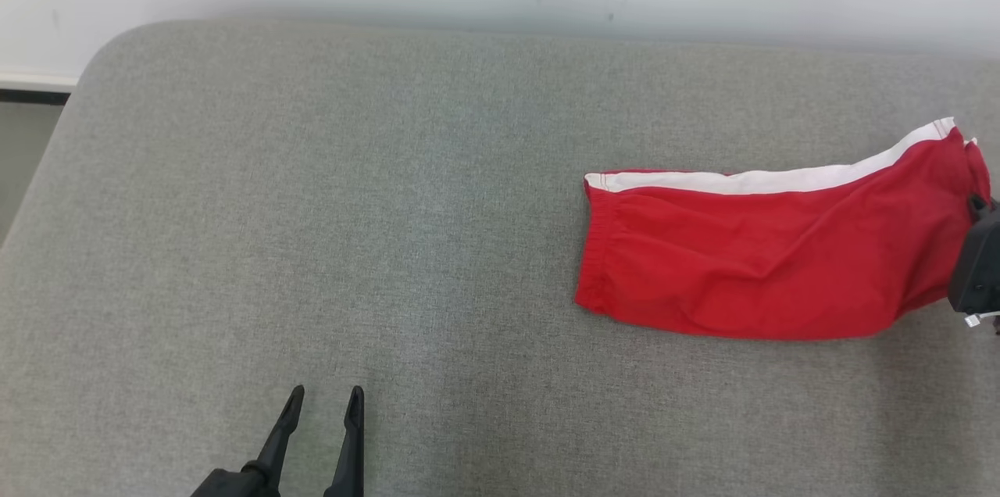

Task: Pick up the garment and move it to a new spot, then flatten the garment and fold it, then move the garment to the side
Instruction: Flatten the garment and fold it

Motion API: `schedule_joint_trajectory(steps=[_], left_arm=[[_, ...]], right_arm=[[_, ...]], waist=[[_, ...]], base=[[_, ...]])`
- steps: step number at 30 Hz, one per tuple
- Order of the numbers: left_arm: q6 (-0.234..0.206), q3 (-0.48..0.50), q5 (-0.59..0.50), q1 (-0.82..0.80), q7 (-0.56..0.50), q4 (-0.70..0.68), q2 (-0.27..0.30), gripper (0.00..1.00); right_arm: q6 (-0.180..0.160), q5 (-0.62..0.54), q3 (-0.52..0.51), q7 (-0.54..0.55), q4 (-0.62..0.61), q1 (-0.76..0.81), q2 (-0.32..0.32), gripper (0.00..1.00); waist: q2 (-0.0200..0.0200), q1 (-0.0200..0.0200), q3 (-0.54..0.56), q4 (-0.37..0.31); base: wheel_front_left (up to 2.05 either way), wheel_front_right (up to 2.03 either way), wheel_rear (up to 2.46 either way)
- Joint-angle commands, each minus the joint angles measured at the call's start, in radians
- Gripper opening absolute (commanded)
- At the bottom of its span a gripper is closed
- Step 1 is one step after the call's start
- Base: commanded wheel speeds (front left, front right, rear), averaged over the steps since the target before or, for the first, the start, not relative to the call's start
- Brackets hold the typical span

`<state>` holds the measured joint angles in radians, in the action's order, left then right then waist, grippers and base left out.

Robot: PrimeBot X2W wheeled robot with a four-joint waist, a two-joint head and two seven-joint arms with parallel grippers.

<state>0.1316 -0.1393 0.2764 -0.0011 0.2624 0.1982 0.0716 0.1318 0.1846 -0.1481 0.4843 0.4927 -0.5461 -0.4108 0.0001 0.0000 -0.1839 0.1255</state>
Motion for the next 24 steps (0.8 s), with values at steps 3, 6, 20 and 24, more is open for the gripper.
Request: schedule_joint_trajectory(steps=[3,6,20,24], left_arm=[[-0.002,-0.003,0.005,0.016,0.003,0.005,-0.003,1.0],[-0.002,-0.004,0.005,0.019,0.003,0.007,-0.005,1.0],[-0.002,-0.029,0.019,0.026,0.003,0.017,-0.012,1.0],[-0.002,-0.033,0.017,0.04,0.003,0.019,-0.014,1.0]], right_arm=[[-0.003,0.0,0.025,0.013,-0.034,0.017,0.008,0.0],[-0.003,0.01,0.06,0.024,-0.066,0.016,0.025,0.0],[-0.003,0.076,0.287,0.038,-0.056,-0.046,0.097,0.0],[-0.003,0.099,0.334,0.022,-0.029,-0.065,0.12,0.0]], waist=[[-0.0001,0.0,0.016,-0.004],[-0.0001,0.0,0.021,-0.002],[-0.0001,0.0,0.047,0.067],[-0.0001,0.0,0.058,0.083]], base=[[0.0,0.0,0.0],[0.0,0.0,0.0],[0.0,0.0,0.0],[0.0,0.0,0.0]])
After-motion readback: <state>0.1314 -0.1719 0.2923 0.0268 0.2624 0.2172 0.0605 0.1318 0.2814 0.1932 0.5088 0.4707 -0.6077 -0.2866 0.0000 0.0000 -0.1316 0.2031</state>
